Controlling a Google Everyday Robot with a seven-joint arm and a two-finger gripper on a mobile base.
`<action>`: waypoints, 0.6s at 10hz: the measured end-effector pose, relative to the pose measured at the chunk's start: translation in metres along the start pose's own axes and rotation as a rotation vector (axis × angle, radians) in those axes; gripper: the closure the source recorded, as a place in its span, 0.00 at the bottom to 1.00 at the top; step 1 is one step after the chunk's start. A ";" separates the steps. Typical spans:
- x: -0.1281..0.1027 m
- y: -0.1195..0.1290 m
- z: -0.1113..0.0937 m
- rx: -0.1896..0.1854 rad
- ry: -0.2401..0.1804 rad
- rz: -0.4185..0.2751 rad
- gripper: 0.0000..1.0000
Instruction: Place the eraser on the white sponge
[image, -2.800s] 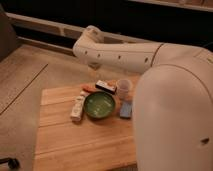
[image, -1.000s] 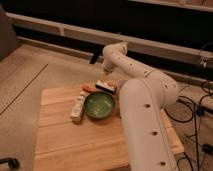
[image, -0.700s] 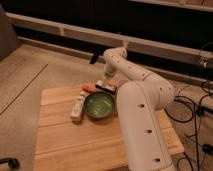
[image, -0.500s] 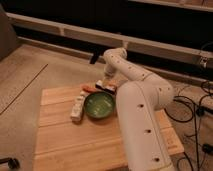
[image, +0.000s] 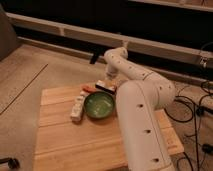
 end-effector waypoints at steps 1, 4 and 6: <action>-0.004 -0.003 0.000 0.019 0.020 -0.018 0.35; -0.018 -0.007 0.007 0.032 0.021 -0.049 0.35; -0.027 -0.001 0.017 0.002 -0.001 -0.060 0.35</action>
